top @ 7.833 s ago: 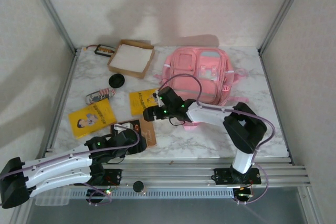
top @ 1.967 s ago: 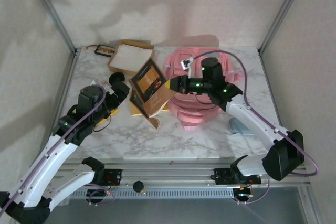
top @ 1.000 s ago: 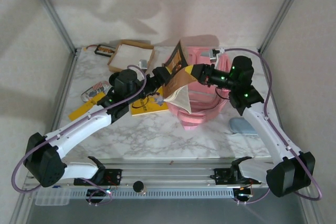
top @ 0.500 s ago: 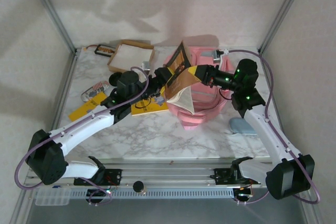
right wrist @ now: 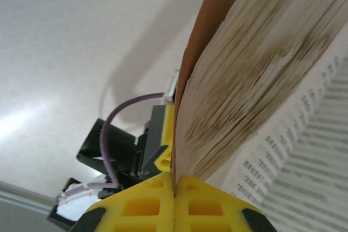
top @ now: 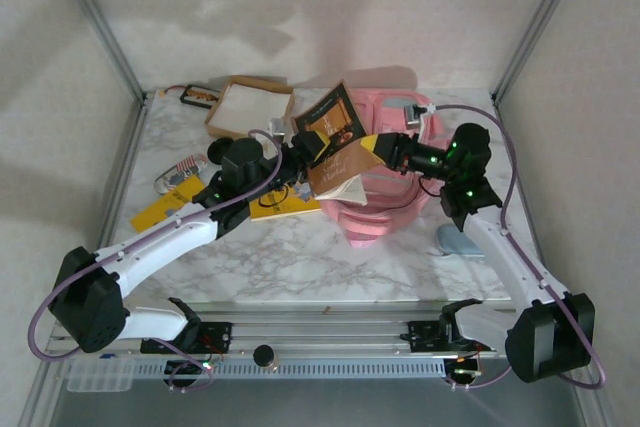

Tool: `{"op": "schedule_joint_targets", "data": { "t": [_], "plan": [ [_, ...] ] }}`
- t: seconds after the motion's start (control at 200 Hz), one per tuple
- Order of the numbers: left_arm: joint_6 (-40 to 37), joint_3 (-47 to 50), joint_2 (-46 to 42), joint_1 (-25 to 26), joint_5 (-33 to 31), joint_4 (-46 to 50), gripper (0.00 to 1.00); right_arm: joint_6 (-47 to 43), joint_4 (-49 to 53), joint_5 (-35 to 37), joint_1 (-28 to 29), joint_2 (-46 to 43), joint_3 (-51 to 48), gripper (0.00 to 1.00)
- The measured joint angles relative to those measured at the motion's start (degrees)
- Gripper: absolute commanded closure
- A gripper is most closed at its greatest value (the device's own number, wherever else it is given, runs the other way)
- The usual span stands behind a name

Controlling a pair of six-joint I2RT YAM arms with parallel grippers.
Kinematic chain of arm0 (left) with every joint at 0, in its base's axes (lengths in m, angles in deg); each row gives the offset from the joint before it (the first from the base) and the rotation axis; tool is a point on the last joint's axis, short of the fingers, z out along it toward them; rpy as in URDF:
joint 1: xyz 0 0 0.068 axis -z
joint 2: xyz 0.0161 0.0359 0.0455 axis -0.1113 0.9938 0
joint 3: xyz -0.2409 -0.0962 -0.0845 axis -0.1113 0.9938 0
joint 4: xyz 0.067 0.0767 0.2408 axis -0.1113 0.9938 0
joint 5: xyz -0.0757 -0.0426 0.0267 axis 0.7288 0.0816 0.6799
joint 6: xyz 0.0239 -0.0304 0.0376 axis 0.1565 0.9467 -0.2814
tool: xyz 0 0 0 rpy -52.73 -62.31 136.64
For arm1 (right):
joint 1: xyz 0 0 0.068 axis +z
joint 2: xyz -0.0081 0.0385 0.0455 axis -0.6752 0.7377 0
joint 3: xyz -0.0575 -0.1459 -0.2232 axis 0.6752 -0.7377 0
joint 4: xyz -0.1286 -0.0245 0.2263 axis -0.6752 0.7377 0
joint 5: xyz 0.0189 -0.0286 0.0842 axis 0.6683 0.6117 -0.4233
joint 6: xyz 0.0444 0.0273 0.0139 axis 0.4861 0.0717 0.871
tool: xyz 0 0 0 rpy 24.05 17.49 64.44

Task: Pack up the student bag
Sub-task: Pass the book.

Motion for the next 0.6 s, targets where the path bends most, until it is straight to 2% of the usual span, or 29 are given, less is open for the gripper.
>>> {"op": "schedule_joint_targets", "data": {
  "t": [0.11, 0.25, 0.31, 0.345, 0.416, 0.471, 0.601],
  "plan": [
    [-0.24, 0.02, -0.55, -0.04, -0.09, 0.44, 0.62, -5.38, 7.96, 0.63, -1.22, -0.28, 1.14, 1.0],
    [-0.66, 0.57, -1.57, -0.07, -0.55, 0.83, 0.78, -9.31, 13.29, 1.51, -1.6, -0.39, 1.38, 1.0],
    [-1.16, 0.68, -1.62, -0.04, -0.42, 0.85, 0.84, -10.51, 14.82, 1.68, -1.6, -0.39, 1.38, 0.95],
    [-1.29, 0.68, -1.6, 0.0, -0.31, 0.87, 0.88, -11.21, 15.76, 1.84, -1.6, -0.39, 1.4, 0.9],
    [-2.01, 0.68, -1.57, 0.02, 0.07, 0.81, 0.95, -13.05, 18.34, 2.08, -1.66, -0.37, 1.57, 0.71],
    [-2.36, 0.66, -1.46, 0.0, 0.48, 0.79, 1.0, -15.21, 20.61, 2.36, -1.88, -0.37, 1.88, 0.61],
    [-4.28, -0.46, -0.04, 0.0, 2.82, -0.44, 1.0, -18.29, 24.96, 1.09, -4.33, -0.39, 2.1, 0.31]
  ]
}}
